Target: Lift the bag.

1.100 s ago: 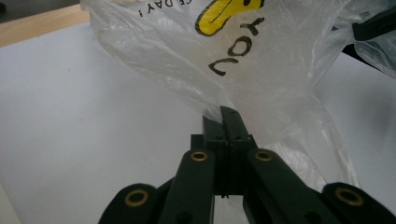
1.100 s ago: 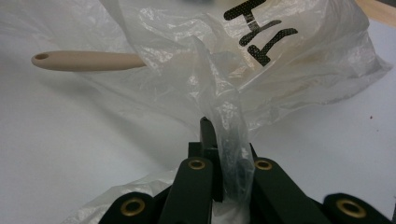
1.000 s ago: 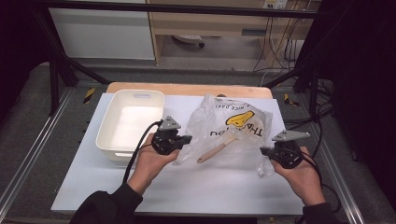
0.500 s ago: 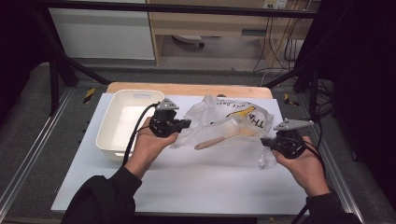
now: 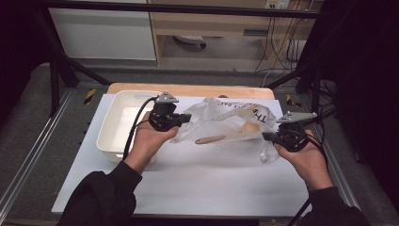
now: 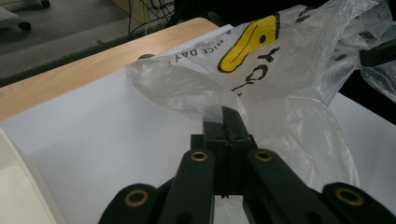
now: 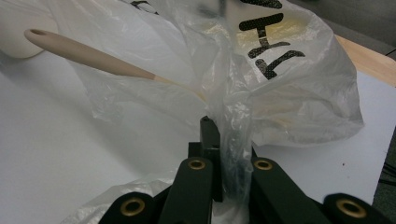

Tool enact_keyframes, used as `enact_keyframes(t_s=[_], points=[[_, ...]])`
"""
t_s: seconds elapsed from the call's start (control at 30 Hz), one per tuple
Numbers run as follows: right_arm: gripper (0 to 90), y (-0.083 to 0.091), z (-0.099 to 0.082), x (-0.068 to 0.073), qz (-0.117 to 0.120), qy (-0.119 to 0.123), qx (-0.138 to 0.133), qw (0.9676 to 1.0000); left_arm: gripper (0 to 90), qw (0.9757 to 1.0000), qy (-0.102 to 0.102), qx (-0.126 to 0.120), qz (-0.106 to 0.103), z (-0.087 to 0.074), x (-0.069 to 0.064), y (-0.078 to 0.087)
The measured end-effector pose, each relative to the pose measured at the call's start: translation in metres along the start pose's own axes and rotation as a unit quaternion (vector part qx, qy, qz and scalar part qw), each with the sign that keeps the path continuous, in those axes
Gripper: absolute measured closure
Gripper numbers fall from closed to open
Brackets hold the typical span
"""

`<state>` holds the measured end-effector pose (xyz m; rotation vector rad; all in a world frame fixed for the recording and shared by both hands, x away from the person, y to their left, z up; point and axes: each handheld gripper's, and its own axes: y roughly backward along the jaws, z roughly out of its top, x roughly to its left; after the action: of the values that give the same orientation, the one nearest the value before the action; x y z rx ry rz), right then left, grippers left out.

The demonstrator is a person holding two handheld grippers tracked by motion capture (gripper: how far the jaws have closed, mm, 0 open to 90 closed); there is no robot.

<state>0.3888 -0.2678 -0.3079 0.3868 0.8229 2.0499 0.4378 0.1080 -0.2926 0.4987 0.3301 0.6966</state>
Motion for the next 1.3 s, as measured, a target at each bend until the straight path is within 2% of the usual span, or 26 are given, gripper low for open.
enact_keyframes(t_s=[0.3, 0.53, 0.97, 1.3], points=[[90.0, -0.011, 0.021, -0.002, 0.014, -0.002, 0.001, 0.9999, 90.0, 0.9998, 0.022, -0.002, 0.001, 0.015, 0.015, -0.001], [90.0, -0.019, 0.037, -0.008, 0.029, -0.015, -0.005, 0.9995, 90.0, 0.9997, 0.023, -0.003, 0.012, 0.019, 0.024, 0.0], [90.0, -0.016, 0.052, -0.024, 0.034, -0.036, -0.017, 0.9986, 90.0, 0.9986, 0.051, -0.005, 0.012, 0.024, 0.045, 0.01], [90.0, -0.014, 0.068, -0.029, 0.034, -0.04, -0.017, 0.9985, 90.0, 0.998, 0.061, -0.009, 0.013, 0.027, 0.054, 0.018]])
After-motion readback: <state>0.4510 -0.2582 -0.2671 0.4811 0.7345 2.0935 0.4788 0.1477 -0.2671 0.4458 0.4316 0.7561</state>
